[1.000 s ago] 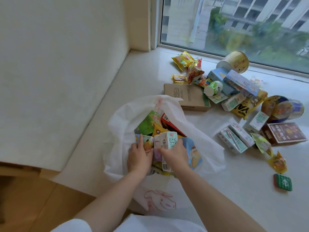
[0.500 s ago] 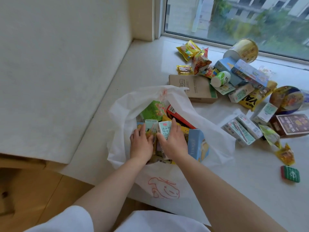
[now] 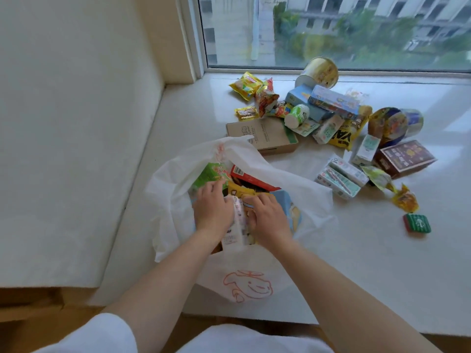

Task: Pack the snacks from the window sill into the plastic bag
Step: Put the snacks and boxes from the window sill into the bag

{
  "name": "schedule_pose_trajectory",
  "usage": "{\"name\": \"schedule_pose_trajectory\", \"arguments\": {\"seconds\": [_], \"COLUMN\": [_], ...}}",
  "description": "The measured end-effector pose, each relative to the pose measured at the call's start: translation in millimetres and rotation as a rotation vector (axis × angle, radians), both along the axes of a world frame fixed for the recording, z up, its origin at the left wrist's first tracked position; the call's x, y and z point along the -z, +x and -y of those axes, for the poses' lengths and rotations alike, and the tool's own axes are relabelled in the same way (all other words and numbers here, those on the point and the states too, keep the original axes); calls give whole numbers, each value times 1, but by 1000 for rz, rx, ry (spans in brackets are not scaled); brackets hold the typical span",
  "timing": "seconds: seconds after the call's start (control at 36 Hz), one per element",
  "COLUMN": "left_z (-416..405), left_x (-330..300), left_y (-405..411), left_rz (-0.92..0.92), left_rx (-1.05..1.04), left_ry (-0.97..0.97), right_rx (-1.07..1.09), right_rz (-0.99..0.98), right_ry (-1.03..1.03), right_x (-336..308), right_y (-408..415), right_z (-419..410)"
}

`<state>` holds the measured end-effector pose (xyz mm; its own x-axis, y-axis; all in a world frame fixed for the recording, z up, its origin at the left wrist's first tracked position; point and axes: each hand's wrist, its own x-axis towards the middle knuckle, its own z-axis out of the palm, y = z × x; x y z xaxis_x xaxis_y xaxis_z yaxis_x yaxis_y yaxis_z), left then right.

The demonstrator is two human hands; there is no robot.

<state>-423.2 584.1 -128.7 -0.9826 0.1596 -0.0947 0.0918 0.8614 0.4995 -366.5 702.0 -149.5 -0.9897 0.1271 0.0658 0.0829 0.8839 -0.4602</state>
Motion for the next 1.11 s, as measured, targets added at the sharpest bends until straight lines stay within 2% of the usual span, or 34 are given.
{"name": "schedule_pose_trajectory", "arguments": {"seconds": [0.06,0.17,0.31,0.39,0.53,0.69,0.89,1.11], "left_z": [-17,-64,-139,-188,-265,-346,-407,-457], "left_x": [-6,-14,-19,-21,-16,11,50,83], "left_y": [0,8,25,38,58,70,55,42], "left_rz": [-39,-83,-184,-203,-146,17,156,48], "left_rx": [54,165,289,316,373,414,481,668], "left_ry": [-9,59,147,186,179,35,-204,-485], "right_rx": [78,183,392,473,514,574,631,826], "right_rz": [-115,-217,-275,-148,164,438,558,669], "right_ry": [-39,-37,-117,-165,-101,-59,-35,-295], "right_x": [-2,-7,-3,0,24,51,71,99], "right_y": [7,20,42,59,95,131,129,112], "right_z": [-14,-60,-133,-180,-258,-344,-402,-435]}}
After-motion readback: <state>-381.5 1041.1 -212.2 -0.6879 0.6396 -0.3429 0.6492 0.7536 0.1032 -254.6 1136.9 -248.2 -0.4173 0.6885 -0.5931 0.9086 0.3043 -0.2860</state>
